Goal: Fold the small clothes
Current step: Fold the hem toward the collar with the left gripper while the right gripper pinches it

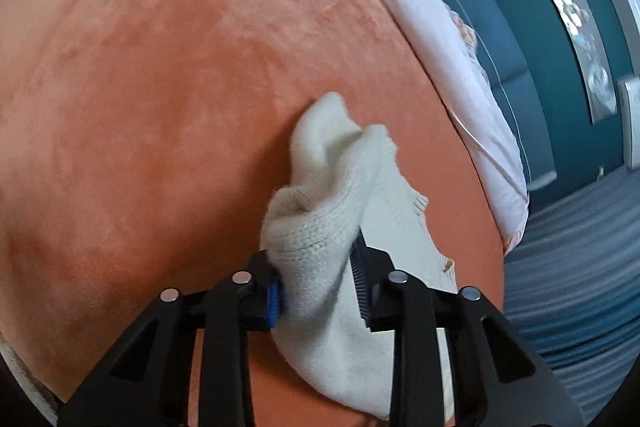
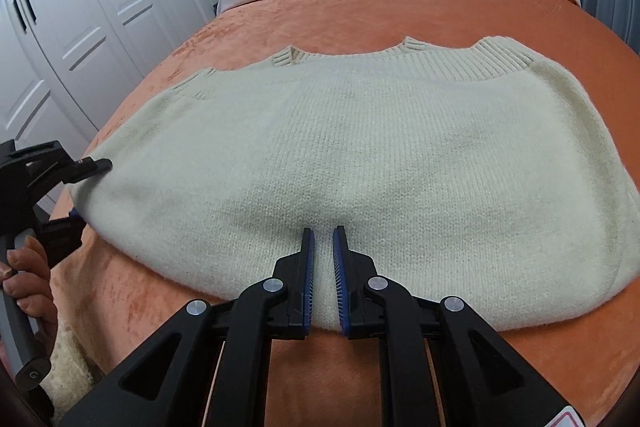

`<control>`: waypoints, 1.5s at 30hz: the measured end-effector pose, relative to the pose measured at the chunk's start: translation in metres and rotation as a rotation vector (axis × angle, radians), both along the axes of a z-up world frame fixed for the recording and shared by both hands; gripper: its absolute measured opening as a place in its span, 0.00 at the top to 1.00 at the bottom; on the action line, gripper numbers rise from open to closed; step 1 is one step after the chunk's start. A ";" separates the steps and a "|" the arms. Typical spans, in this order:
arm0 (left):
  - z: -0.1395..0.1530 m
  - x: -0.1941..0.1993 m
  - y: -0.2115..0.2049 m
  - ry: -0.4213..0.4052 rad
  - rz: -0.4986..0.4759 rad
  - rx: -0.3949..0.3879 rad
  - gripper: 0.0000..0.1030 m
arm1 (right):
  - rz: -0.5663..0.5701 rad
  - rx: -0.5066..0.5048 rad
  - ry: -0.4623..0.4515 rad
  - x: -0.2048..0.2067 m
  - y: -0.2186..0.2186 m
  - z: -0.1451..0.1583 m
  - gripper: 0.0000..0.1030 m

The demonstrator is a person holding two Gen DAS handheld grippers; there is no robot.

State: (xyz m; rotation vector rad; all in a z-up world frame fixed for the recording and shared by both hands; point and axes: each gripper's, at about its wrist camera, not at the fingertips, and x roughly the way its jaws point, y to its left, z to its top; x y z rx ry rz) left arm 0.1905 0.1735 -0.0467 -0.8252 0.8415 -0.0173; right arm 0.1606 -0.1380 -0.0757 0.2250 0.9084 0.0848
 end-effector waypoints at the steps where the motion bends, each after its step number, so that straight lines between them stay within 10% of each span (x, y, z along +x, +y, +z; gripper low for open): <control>1: 0.021 0.001 -0.017 -0.044 -0.062 0.057 0.83 | -0.004 0.018 -0.006 -0.002 -0.003 0.001 0.89; 5: 0.086 0.004 -0.098 -0.183 -0.275 0.220 0.84 | -0.020 0.093 -0.062 -0.021 -0.017 0.013 0.88; 11: 0.122 -0.001 -0.213 -0.295 -0.505 0.244 0.85 | -0.067 0.088 -0.143 -0.078 -0.062 0.040 0.88; 18: 0.049 -0.031 -0.320 -0.165 -0.769 0.338 0.81 | -0.223 0.127 -0.122 -0.124 -0.137 0.041 0.83; 23: 0.022 -0.056 -0.301 -0.109 -0.737 0.364 0.72 | -0.273 0.153 -0.099 -0.127 -0.159 0.040 0.81; 27: 0.037 -0.076 -0.277 -0.150 -0.718 0.447 0.32 | -0.243 0.197 -0.133 -0.119 -0.163 0.052 0.58; 30: 0.031 -0.084 -0.266 -0.177 -0.719 0.589 0.20 | -0.211 0.233 -0.156 -0.104 -0.158 0.064 0.49; 35: 0.003 -0.074 -0.250 -0.102 -0.657 0.713 0.20 | -0.148 0.312 -0.127 -0.061 -0.140 0.065 0.35; 38: -0.011 -0.060 -0.234 -0.050 -0.581 0.645 0.20 | -0.158 0.433 -0.049 -0.037 -0.131 0.046 0.35; 41: -0.022 -0.046 -0.213 0.015 -0.543 0.551 0.40 | -0.180 0.526 0.013 -0.015 -0.124 0.032 0.34; 45: -0.018 -0.045 -0.203 0.027 -0.551 0.413 0.68 | -0.181 0.468 0.027 0.012 -0.108 0.036 0.83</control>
